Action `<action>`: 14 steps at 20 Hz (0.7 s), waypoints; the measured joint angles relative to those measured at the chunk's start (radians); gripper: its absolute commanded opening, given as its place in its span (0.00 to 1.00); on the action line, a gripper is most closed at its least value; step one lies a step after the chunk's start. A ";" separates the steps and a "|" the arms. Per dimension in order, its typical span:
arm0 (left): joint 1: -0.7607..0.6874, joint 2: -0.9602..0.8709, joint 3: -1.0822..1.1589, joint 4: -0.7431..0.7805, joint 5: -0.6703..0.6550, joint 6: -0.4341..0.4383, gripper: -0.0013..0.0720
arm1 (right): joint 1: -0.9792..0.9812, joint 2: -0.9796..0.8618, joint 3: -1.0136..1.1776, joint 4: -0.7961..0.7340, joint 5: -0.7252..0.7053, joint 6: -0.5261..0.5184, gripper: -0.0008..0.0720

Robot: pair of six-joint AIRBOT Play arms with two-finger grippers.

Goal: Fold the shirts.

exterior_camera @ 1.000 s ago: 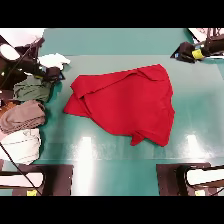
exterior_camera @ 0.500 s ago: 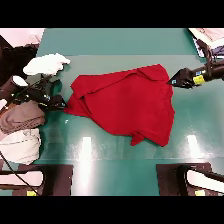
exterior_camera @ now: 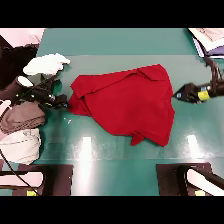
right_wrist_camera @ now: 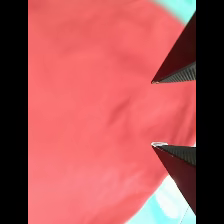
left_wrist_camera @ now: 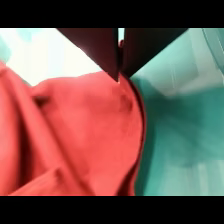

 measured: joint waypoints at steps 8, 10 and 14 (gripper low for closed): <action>-0.006 0.053 0.077 -0.006 -0.014 -0.008 0.05 | -0.077 0.167 -0.421 -0.115 0.019 0.138 0.60; -0.006 0.056 0.080 -0.007 -0.015 -0.009 0.05 | -0.080 0.188 -0.490 -0.120 0.019 0.153 0.60; -0.006 0.058 0.083 -0.007 -0.018 -0.009 0.05 | -0.080 0.206 -0.586 -0.084 -0.021 0.164 0.60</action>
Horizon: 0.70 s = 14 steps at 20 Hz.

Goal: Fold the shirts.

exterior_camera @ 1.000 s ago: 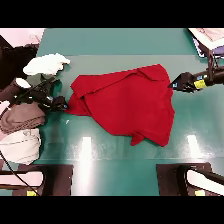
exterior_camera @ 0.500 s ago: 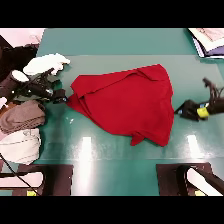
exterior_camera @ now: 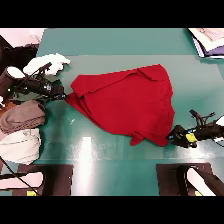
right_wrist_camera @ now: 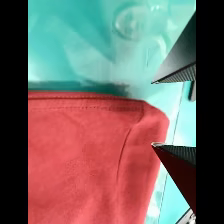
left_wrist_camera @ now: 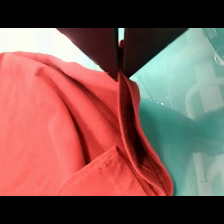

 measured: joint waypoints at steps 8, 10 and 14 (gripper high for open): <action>0.000 0.008 0.000 0.002 -0.008 0.000 0.04 | 0.150 0.006 -0.043 0.048 -0.127 0.000 0.03; 0.009 0.036 0.008 0.004 -0.008 -0.010 0.04 | 0.182 0.006 0.000 0.048 -0.143 0.000 0.03; 0.047 0.137 0.125 0.004 -0.007 -0.046 0.05 | 0.206 0.006 0.246 0.050 -0.175 0.000 0.03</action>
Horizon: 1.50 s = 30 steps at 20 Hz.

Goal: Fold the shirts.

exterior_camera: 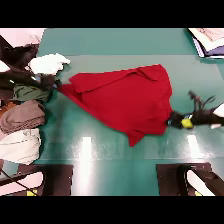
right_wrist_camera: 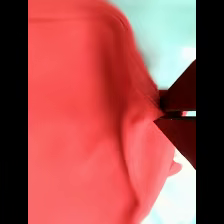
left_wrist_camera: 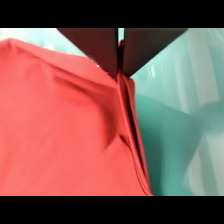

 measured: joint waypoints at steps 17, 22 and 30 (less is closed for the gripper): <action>0.026 0.468 0.804 -0.051 0.124 -0.064 0.05 | 0.009 0.049 1.379 -0.275 -0.077 0.000 0.03; 0.026 0.531 0.786 -0.043 0.103 -0.073 0.05 | 0.009 0.142 1.306 -0.354 -0.085 0.003 0.03; 0.004 0.393 0.299 -0.014 -0.021 -0.113 0.05 | 0.010 -0.203 1.300 -0.406 0.380 0.011 0.03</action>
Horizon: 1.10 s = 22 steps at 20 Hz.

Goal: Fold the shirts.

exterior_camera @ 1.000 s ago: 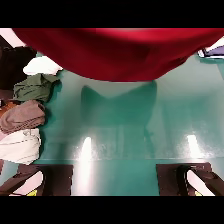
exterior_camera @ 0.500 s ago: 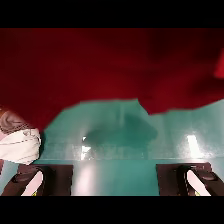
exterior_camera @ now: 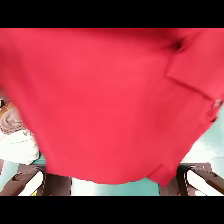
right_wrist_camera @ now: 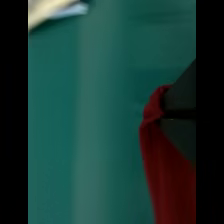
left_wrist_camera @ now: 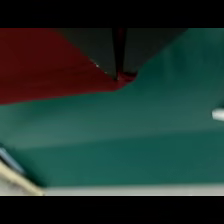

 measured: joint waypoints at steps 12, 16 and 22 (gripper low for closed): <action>-0.107 -0.544 -0.284 -0.048 0.387 0.093 0.05 | 0.000 -0.462 -0.278 -0.005 -0.231 0.010 0.03; -0.109 -0.612 -0.242 -0.068 0.522 0.146 0.05 | 0.004 -0.507 -0.290 -0.005 -0.426 0.023 0.03; -0.110 -0.637 -0.227 -0.001 0.451 0.211 0.05 | 0.005 -0.518 -0.313 -0.016 -0.441 0.008 0.03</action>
